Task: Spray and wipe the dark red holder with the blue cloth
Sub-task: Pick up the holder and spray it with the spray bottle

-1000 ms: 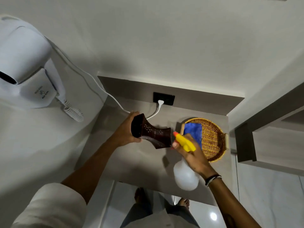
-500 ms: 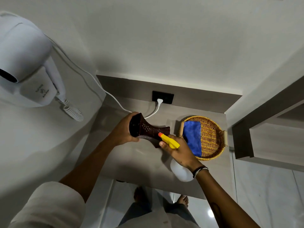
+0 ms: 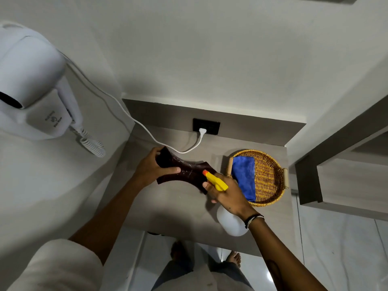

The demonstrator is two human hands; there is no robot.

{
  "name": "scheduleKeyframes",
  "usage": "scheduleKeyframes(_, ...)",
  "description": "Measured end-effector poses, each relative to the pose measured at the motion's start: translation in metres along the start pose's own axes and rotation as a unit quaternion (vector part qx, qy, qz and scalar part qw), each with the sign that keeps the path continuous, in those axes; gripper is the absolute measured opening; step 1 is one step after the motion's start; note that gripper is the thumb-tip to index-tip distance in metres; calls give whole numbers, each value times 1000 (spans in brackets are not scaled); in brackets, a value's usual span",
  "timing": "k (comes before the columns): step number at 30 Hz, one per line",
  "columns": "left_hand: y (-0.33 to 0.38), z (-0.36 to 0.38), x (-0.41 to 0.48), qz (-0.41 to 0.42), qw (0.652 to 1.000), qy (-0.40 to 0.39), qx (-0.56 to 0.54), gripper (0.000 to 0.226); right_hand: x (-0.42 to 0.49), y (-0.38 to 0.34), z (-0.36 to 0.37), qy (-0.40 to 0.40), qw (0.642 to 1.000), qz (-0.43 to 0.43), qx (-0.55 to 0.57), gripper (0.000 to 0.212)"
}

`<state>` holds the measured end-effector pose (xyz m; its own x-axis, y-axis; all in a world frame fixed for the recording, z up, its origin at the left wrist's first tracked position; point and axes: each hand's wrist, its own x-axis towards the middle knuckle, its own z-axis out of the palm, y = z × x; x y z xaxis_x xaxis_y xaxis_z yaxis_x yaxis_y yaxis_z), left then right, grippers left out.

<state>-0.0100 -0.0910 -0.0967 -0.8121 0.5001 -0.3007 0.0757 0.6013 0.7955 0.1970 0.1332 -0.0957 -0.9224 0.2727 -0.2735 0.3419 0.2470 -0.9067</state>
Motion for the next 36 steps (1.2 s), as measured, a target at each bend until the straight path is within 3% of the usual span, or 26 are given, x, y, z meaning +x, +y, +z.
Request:
scheduleKeyframes(4,5,3,-2,-53,998,-14,-9,85,1,-2,-6,-23,1000,4,17,44)
scheduleKeyframes(8,3,3,0,-76,997,-18,-21,105,3,-6,-5,-37,999,-6,1,33)
scheduleKeyframes(10,1,-4,0,-65,997,-40,-23,118,7,-9,-2,-43,999,-4,-11,25)
scheduleKeyframes(14,-5,-8,-3,-30,996,-74,42,132,12,-10,4,-49,998,-12,-43,33)
scheduleKeyframes(18,-13,-6,-3,18,998,-48,48,124,15,-8,9,-13,995,-46,-89,44)
scheduleKeyframes(28,-11,-5,-4,78,992,-40,90,109,18,-4,8,-11,993,-70,-90,45)
scheduleKeyframes(33,-3,-7,0,-32,999,-9,41,78,14,-5,0,-15,995,-90,-51,48)
scheduleKeyframes(36,0,-7,0,-135,991,-3,5,82,11,-8,-2,-26,993,-97,-55,63)
